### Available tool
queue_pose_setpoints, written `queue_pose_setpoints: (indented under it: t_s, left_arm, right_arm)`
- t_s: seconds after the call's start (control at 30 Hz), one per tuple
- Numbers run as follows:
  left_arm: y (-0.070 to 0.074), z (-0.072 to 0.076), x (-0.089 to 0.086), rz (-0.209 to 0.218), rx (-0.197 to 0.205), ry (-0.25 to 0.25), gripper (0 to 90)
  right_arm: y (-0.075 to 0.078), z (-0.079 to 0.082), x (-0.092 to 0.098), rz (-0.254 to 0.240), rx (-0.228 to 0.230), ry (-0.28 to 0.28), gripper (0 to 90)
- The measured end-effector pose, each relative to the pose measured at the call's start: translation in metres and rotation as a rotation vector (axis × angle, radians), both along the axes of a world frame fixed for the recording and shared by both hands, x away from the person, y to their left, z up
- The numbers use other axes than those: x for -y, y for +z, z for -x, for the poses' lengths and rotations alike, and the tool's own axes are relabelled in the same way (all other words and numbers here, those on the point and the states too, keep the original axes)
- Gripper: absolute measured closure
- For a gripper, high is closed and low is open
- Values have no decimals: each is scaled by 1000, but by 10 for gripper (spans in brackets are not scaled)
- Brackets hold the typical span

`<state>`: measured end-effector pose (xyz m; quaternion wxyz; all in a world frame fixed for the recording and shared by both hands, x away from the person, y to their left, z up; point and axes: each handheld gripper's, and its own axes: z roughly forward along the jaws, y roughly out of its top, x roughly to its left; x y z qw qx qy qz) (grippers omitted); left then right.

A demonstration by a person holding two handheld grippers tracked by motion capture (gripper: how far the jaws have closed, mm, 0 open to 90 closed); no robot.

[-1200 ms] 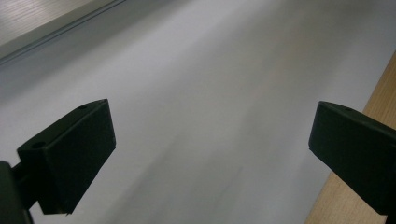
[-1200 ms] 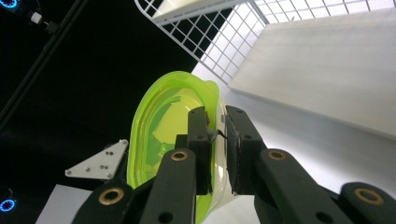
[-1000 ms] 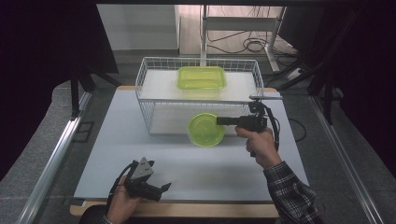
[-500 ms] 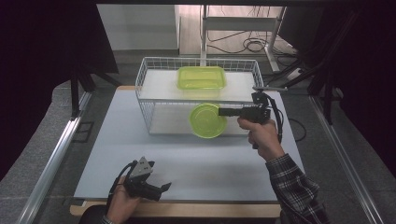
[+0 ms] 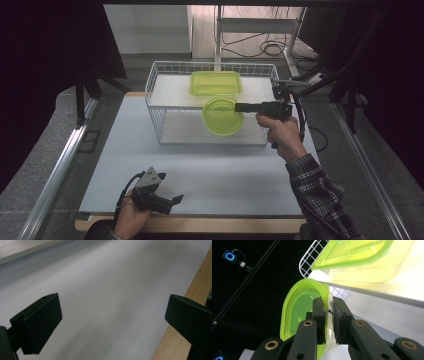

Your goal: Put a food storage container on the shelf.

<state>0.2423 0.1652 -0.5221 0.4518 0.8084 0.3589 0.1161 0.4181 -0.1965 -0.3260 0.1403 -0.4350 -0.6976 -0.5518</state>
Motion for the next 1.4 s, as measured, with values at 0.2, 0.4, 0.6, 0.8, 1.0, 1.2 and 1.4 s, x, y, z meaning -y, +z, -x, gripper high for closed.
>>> queue_pose_setpoints:
  t_s: [0.2,0.4,0.6,0.8,1.0,1.2,1.4]
  left_arm:
    - [1,0,-1,13,-1,4,9]
    - [1,0,-1,16,-1,7,10]
    - [1,0,-2,14,4,10,10]
    - [1,0,-2,14,4,11,10]
    - [1,0,-2,20,-1,12,10]
    - [1,0,-2,1,0,5,12]
    - [1,1,-2,-7,5,4,12]
  right_arm:
    - [13,-5,-5,4,22,-4,810]
    - [25,-10,-7,7,42,-17,810]
    - [38,-18,-9,3,61,-41,810]
    - [47,-30,-12,7,69,-74,810]
    - [57,-37,-17,13,83,-97,810]
    - [69,-50,-24,35,103,-134,810]
    - [73,-58,-29,56,116,-158,809]
